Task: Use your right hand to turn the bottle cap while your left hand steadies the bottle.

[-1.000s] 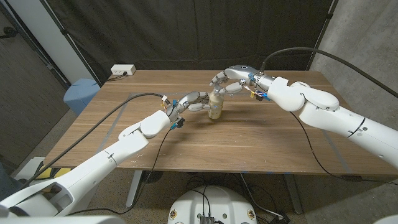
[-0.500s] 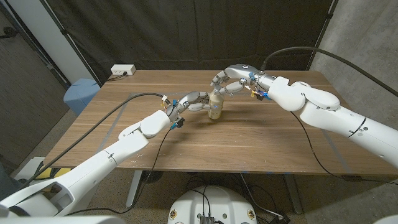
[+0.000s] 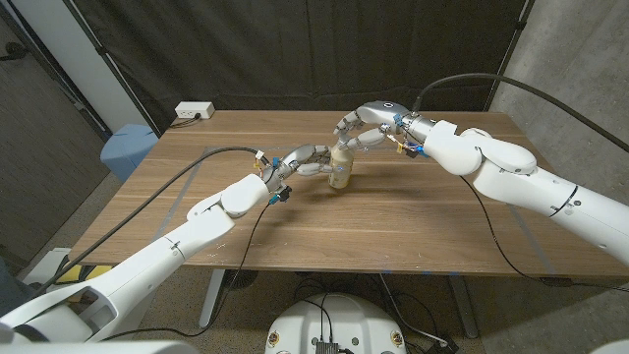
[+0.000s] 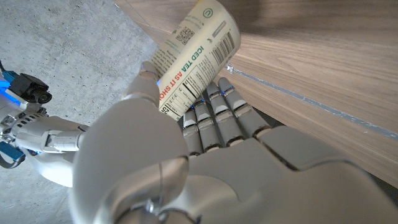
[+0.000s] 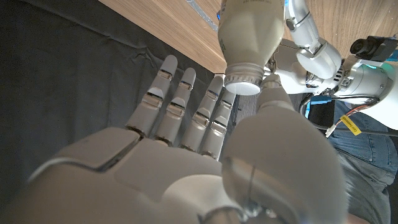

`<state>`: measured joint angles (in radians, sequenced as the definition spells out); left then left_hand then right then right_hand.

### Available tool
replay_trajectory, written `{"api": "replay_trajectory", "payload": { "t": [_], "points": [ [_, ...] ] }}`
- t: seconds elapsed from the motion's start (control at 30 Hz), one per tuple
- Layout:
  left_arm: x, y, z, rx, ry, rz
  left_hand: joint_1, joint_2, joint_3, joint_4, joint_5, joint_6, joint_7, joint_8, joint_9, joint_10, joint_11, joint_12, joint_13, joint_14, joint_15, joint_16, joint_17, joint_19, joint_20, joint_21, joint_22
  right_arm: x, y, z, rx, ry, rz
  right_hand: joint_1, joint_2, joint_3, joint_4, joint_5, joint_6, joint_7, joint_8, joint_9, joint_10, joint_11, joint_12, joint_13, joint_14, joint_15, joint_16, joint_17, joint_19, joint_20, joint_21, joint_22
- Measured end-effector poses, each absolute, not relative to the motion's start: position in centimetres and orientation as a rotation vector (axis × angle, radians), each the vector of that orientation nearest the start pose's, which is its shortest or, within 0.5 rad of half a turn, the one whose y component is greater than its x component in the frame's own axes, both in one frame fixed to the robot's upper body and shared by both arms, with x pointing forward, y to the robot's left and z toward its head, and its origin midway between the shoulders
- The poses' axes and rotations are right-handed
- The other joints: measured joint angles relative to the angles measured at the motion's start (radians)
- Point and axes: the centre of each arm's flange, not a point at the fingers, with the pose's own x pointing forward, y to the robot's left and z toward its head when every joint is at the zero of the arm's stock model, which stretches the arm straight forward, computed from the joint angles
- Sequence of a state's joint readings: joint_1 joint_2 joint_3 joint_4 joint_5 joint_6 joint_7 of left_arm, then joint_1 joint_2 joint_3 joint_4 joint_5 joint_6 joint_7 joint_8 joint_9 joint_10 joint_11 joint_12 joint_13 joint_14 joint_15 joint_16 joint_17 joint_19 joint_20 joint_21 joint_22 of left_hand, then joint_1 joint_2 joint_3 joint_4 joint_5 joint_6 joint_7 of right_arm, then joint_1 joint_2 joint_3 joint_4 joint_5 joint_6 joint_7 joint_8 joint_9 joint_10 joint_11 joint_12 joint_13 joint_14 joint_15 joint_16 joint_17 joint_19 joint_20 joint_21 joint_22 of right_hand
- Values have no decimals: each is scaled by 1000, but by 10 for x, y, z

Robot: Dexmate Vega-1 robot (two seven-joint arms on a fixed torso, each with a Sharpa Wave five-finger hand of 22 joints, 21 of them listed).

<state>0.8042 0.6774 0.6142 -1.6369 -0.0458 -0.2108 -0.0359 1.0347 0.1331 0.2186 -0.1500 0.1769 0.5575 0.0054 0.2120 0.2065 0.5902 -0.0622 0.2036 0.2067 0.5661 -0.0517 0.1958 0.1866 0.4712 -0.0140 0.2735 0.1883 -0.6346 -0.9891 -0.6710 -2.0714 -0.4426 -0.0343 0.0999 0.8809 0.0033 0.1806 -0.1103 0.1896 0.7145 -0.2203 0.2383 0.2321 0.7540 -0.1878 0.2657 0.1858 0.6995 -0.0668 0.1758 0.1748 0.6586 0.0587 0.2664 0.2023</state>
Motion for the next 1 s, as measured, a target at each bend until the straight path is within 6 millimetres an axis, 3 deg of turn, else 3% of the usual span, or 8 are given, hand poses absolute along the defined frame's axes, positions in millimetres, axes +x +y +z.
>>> {"api": "replay_trajectory", "payload": {
  "t": [0.43, 0.67, 1.0],
  "points": [
    [591, 158, -13, 766, -746, -468, 0, 0, 2, -2, 1, 0, 0, 3, 1, 0, 0, 0, 1, 0, 0, 0, -1, 0, 0, 0, 0, 507, -150, 93, -1561, -963, 241, 0, 0, 4, -4, 0, 23, 1, 0, 0, 6, -6, 0, 0, -8, 3, 0, 0, 6, -6, 0, 0],
    [591, 159, -12, 764, -750, -470, 0, 0, 3, -3, 1, -1, 0, 3, 1, 0, 0, 0, 1, 0, 0, 0, -1, 4, 4, 0, 0, 507, -150, 94, -1563, -963, 239, 0, 0, 4, -4, 0, 37, -2, 1, 0, 33, -3, 0, 0, -8, 2, 2, 0, 33, -33, 8, 0],
    [592, 160, -12, 758, -748, -472, 0, 0, 3, -3, 1, -1, 0, 2, 1, 0, 0, 0, 0, 0, 0, 0, 2, 6, 5, -4, 0, 507, -151, 95, -1566, -956, 230, 12, 12, 10, -10, 0, 105, -1, 27, 9, 116, -3, 23, 3, 58, -10, 21, 0, 72, -72, 18, 0]
  ]
}}
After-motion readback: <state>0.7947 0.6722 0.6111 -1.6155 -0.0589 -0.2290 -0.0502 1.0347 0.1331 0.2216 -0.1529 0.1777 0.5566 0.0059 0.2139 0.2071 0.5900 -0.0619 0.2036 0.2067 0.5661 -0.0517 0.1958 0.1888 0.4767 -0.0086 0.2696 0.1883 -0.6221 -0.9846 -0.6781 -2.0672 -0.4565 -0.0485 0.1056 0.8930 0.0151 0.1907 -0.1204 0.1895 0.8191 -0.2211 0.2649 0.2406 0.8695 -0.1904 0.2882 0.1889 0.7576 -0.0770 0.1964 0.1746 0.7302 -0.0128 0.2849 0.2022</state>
